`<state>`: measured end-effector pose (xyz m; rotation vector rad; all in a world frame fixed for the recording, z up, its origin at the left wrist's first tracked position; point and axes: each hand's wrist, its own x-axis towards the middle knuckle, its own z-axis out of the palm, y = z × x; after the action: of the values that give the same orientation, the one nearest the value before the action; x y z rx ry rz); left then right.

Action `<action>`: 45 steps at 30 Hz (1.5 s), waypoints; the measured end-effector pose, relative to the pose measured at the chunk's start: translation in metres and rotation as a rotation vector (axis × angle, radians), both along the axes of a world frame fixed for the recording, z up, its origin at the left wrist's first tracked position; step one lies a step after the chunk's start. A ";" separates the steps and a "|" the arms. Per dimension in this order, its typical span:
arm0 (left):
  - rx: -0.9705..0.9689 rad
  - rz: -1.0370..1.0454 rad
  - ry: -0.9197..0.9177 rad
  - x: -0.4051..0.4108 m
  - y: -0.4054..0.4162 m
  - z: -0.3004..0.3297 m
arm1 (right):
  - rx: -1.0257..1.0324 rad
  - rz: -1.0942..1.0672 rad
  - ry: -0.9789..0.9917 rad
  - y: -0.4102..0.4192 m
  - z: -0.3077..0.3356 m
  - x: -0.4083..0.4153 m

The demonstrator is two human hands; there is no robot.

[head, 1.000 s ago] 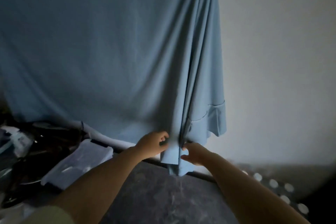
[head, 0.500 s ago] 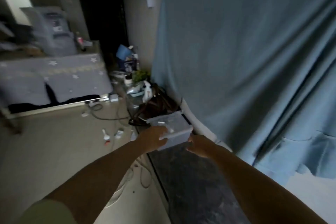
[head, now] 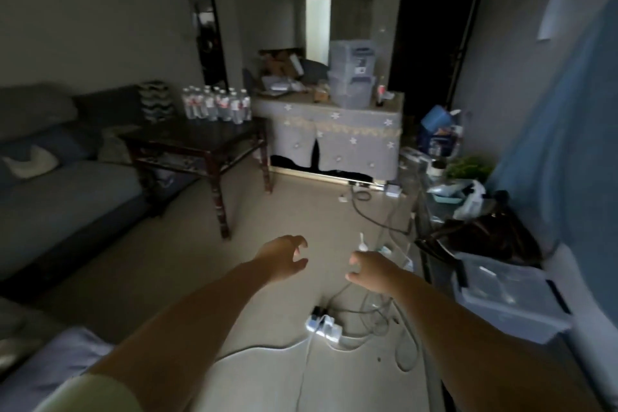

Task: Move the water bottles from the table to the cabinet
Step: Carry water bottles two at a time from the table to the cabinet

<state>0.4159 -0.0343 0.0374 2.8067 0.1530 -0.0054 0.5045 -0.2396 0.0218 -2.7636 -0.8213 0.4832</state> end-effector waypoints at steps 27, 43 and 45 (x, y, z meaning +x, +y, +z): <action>0.050 0.584 0.034 -0.138 0.379 -0.001 | 0.078 0.345 -0.147 0.441 0.013 -0.072; -0.015 0.635 0.049 0.044 0.531 0.003 | 0.024 0.408 -0.199 0.604 0.031 0.124; -0.012 0.633 0.049 0.058 0.549 0.001 | 0.017 0.411 -0.180 0.623 0.026 0.140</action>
<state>0.4741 0.5151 0.0387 2.6204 1.0312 0.0717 0.6440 0.3829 0.0476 -2.6496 -1.4407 0.2910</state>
